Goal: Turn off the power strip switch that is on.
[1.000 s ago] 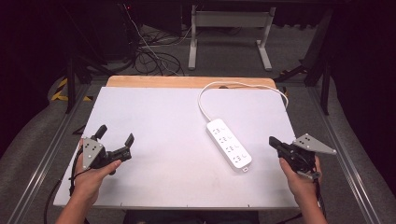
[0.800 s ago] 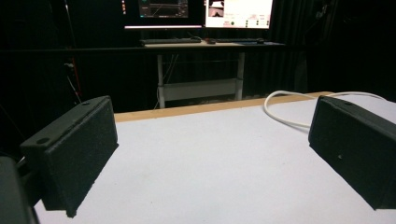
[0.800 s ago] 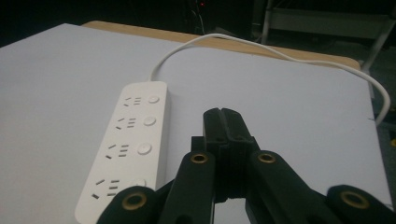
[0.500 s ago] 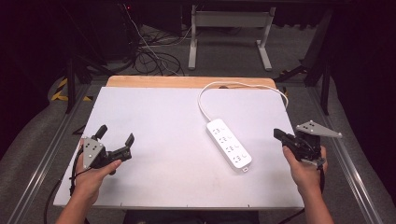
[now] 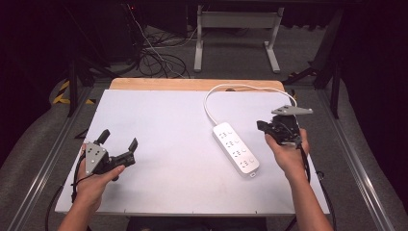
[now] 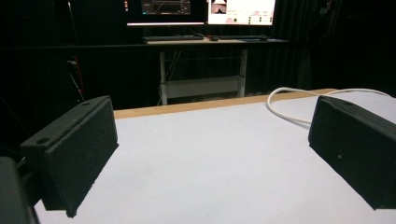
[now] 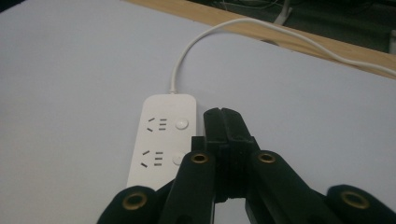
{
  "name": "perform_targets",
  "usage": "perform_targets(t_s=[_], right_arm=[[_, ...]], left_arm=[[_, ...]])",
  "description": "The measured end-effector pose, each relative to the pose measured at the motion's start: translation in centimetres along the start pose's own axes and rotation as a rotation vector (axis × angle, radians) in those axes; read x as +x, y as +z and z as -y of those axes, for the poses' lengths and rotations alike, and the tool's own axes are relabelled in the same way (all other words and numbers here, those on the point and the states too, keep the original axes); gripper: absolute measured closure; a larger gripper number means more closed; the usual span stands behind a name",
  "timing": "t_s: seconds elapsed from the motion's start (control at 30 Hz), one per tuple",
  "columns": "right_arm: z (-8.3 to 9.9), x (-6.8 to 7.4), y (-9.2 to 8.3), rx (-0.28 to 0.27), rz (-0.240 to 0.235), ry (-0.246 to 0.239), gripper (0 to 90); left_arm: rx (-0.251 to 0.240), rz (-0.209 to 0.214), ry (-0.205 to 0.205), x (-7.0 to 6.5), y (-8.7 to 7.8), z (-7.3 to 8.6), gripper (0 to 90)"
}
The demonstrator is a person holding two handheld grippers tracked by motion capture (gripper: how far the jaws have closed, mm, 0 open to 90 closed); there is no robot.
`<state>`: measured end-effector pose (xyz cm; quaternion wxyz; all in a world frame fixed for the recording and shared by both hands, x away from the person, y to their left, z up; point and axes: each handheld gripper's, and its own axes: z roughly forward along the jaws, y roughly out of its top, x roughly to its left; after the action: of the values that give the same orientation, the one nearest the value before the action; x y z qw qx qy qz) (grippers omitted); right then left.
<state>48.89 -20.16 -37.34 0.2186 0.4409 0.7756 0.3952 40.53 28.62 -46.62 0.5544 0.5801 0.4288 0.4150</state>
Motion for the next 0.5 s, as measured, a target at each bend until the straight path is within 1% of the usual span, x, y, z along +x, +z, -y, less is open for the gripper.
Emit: perform_targets(t_s=[0.07, 0.1, 0.13, 0.17, 0.23, 0.3, 0.33, 0.37, 0.4, 0.47, 0.5], right_arm=[[-0.4, 0.5, 1.0, 0.022, -0.015, -0.014, 90.0], [-0.4, 0.5, 1.0, 0.022, -0.015, -0.014, 90.0], [-0.6, 0.8, 1.6, 0.034, -0.018, -0.024, 90.0], [-0.8, 1.2, 2.6, 0.06, -0.021, -0.041, 90.0], [-0.9, 1.6, 3.6, 0.086, -0.023, -0.05, 90.0], [-1.0, 1.8, 4.5, 0.109, -0.023, -0.067, 90.0], [-1.0, 1.8, 4.5, 0.109, -0.023, -0.067, 90.0], [-1.1, 2.0, 5.4, 0.138, -0.022, -0.075, 90.0], [-1.2, 2.1, 5.8, 0.15, -0.025, -0.077, 90.0], [-1.2, 2.3, 6.6, 0.177, -0.025, -0.087, 90.0], [-1.2, 2.3, 7.0, 0.182, -0.026, -0.091, 90.0]], left_arm=[[0.0, -0.007, 0.001, 0.1, -0.1, 0.0, 1.9], [0.0, -0.007, 0.001, 0.1, -0.1, 0.0, 1.9], [0.001, -0.007, 0.001, 0.1, -0.1, 0.0, 1.9], [0.0, -0.009, 0.005, 0.2, -0.2, 0.0, 2.0], [0.002, -0.004, 0.006, 0.1, -0.2, 0.0, 2.0], [0.004, -0.004, 0.01, 0.1, -0.2, 0.1, 2.0], [0.004, -0.004, 0.01, 0.1, -0.2, 0.1, 2.0], [0.005, -0.003, 0.015, 0.1, -0.2, 0.1, 2.0], [0.004, -0.005, 0.024, 0.1, -0.2, 0.1, 2.0], [0.008, -0.004, 0.026, 0.1, -0.3, 0.1, 2.0], [0.008, -0.004, 0.026, 0.1, -0.3, 0.1, 2.0]])
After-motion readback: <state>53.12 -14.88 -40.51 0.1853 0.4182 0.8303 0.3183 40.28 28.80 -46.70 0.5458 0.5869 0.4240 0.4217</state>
